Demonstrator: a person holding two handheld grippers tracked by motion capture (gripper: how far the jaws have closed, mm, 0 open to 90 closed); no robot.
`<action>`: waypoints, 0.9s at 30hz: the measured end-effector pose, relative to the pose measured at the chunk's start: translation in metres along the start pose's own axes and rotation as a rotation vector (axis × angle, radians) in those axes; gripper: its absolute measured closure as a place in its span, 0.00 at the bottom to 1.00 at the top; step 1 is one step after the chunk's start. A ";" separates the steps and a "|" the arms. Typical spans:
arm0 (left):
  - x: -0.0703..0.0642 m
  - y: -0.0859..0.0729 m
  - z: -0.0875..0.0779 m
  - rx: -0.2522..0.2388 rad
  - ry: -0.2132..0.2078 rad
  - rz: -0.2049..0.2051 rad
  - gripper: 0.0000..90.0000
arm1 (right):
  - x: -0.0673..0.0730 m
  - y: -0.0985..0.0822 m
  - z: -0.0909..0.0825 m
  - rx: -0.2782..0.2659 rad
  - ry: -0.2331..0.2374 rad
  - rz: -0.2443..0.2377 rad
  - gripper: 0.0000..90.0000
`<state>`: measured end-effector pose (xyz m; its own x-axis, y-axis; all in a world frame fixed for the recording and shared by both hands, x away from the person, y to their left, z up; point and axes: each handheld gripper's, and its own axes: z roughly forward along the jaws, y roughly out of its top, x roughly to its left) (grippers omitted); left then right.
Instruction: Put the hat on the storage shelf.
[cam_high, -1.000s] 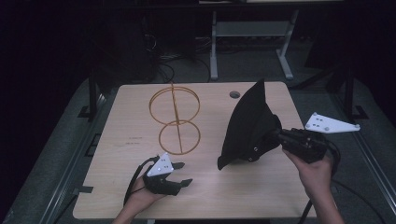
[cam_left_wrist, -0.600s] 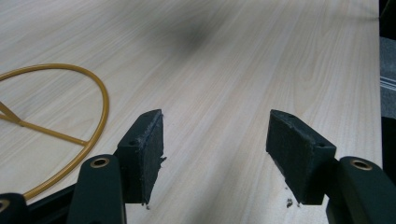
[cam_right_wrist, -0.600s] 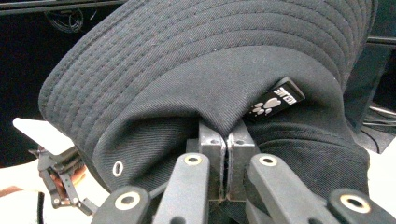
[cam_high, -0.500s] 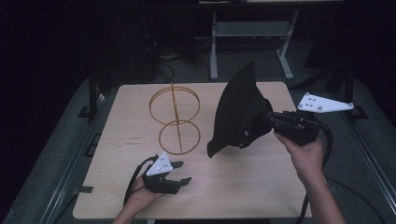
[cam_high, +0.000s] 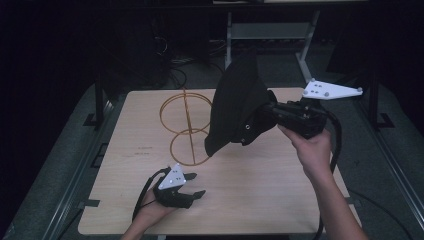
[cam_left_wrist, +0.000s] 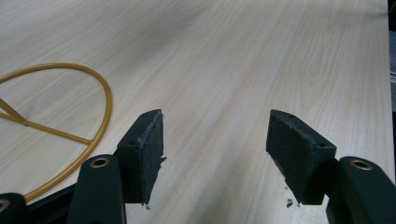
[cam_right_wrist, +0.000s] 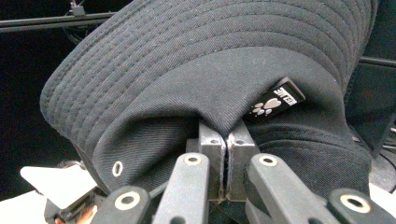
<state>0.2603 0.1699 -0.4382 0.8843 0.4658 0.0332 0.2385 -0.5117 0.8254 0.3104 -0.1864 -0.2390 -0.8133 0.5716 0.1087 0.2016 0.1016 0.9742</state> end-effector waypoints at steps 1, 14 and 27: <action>0.000 0.000 0.000 0.000 -0.001 -0.001 0.40 | 0.001 0.002 0.002 -0.005 0.002 -0.003 0.98; -0.001 0.000 0.000 0.002 -0.006 0.005 0.40 | 0.013 0.042 0.051 0.020 0.050 -0.043 0.97; -0.002 0.000 0.004 0.024 0.010 0.036 0.40 | 0.007 0.069 0.106 0.068 0.080 -0.028 0.97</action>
<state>0.2604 0.1660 -0.4410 0.8886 0.4536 0.0681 0.2162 -0.5451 0.8100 0.3762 -0.0893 -0.1916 -0.8595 0.5014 0.0995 0.2126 0.1737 0.9616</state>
